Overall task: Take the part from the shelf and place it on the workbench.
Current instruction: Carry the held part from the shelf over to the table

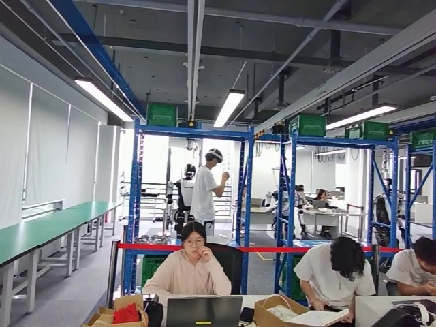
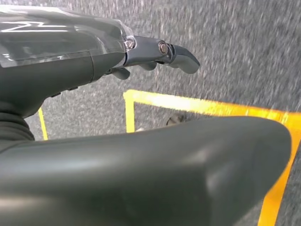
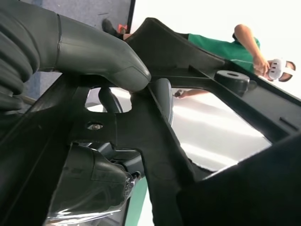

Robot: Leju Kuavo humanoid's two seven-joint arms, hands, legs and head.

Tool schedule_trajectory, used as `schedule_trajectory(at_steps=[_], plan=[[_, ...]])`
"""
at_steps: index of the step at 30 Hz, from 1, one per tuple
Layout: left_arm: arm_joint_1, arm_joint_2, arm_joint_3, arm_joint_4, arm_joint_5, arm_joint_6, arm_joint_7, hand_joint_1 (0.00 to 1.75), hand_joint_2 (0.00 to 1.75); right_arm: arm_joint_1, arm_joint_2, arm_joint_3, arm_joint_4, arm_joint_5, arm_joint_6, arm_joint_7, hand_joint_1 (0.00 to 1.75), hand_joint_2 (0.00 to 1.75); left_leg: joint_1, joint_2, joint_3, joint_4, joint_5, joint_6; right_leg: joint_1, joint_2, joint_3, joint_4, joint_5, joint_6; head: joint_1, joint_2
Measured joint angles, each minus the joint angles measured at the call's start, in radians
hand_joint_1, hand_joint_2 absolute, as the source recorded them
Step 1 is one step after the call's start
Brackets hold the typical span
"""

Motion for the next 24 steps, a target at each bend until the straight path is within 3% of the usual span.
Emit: schedule_trajectory(at_steps=[2, 4, 5, 6, 9, 11, 14, 16, 19, 20, 21, 22, 24], plan=[[-0.001, 0.000, 0.000, 0.000, 0.000, 0.000, -0.002, 0.00, 1.75, -0.002, 0.000, 0.000, 0.000, 0.000, 0.000, 0.000, 1.75, 1.75, 0.000, 0.000, 0.012, -0.002, -0.007, 0.009, -0.004, -0.001, -0.047, 0.097, -0.040, 0.009, 0.000, 0.000], [-0.002, 0.000, 0.000, 0.000, 0.000, 0.000, -0.003, 0.00, 1.75, 0.000, 0.000, 0.000, 0.001, 0.000, 0.000, 0.001, 1.75, 1.75, -0.002, 0.000, 0.021, -0.002, -0.015, 0.013, -0.006, -0.001, -0.129, 0.228, -0.077, 0.012, 0.000, 0.000], [-0.003, 0.000, 0.000, 0.000, 0.000, 0.000, -0.003, 0.00, 1.75, 0.001, 0.000, 0.000, 0.001, 0.000, 0.000, 0.001, 1.75, 1.75, -0.004, 0.000, 0.027, -0.002, -0.020, 0.014, -0.006, -0.001, -0.159, 0.263, -0.074, 0.011, 0.000, 0.000], [-0.003, 0.000, 0.000, 0.000, 0.000, 0.000, -0.004, 0.00, 1.75, 0.001, 0.000, 0.000, 0.001, 0.000, 0.000, 0.001, 1.75, 1.75, -0.005, -0.001, 0.033, -0.002, -0.026, 0.013, -0.005, 0.000, -0.171, 0.260, -0.052, 0.007, 0.000, 0.000], [-0.003, -0.001, 0.000, 0.000, 0.000, 0.000, -0.005, 0.00, 1.75, 0.000, 0.000, 0.000, 0.001, 0.000, 0.000, 0.001, 1.75, 1.75, -0.005, -0.004, 0.057, -0.006, -0.043, 0.009, 0.006, 0.000, -0.120, 0.088, 0.074, -0.011, 0.000, 0.000], [-0.004, -0.004, 0.000, 0.000, 0.000, 0.000, -0.005, 0.00, 1.75, -0.002, 0.000, 0.000, 0.001, 0.000, 0.000, 0.001, 1.75, 1.75, -0.002, -0.005, 0.062, -0.013, -0.047, 0.001, 0.016, 0.001, -0.094, 0.014, 0.105, -0.022, -0.001, 0.001], [-0.004, -0.005, 0.000, 0.000, 0.000, 0.000, -0.006, 0.00, 1.75, -0.003, 0.001, 0.000, -0.001, 0.000, 0.000, 0.002, 1.75, 1.75, -0.001, -0.003, 0.068, -0.027, -0.049, -0.013, 0.017, 0.000, -0.080, -0.016, 0.097, -0.035, -0.002, 0.001], [-0.005, -0.005, 0.000, 0.000, 0.000, 0.000, -0.007, 0.00, 1.75, -0.003, 0.003, 0.000, -0.003, 0.000, 0.000, 0.001, 1.75, 1.75, -0.004, -0.001, 0.059, 0.002, -0.068, -0.016, 0.011, -0.003, -0.056, -0.046, 0.095, -0.040, -0.002, 0.001], [-0.003, -0.004, 0.000, 0.000, 0.000, 0.000, -0.008, 0.00, 1.75, -0.002, 0.005, 0.002, -0.004, 0.003, 0.000, 0.002, 1.75, 1.75, -0.006, -0.001, -0.035, 0.170, -0.126, -0.020, 0.009, -0.005, -0.032, -0.057, 0.085, -0.047, -0.002, 0.001], [-0.002, -0.003, 0.000, 0.000, 0.000, 0.000, -0.008, 0.00, 1.75, -0.001, 0.005, 0.003, -0.004, 0.005, 0.000, 0.002, 1.75, 1.75, -0.006, 0.000, -0.066, 0.210, -0.129, -0.022, 0.009, -0.004, -0.027, -0.056, 0.080, -0.048, -0.002, 0.001], [0.000, -0.003, 0.000, 0.000, 0.000, 0.000, -0.009, 0.00, 1.75, 0.000, 0.005, 0.004, -0.004, 0.008, 0.000, 0.002, 1.75, 1.75, -0.005, 0.000, -0.081, 0.217, -0.113, -0.024, 0.009, -0.002, -0.021, -0.054, 0.074, -0.047, -0.002, 0.001], [0.000, -0.003, 0.000, 0.000, 0.000, 0.000, -0.010, 0.00, 1.75, 0.000, 0.006, 0.006, -0.004, 0.011, 0.001, 0.002, 1.75, 1.75, -0.004, 0.000, -0.077, 0.185, -0.077, -0.026, 0.009, -0.001, -0.014, -0.052, 0.067, -0.046, -0.002, 0.001], [-0.002, -0.003, 0.001, 0.000, 0.000, 0.000, -0.013, 0.00, 1.75, -0.002, 0.007, 0.009, -0.007, 0.018, 0.003, 0.002, 1.75, 1.75, -0.004, 0.002, -0.035, 0.068, 0.001, -0.027, 0.009, 0.000, 0.002, -0.045, 0.049, -0.039, -0.002, 0.000]])
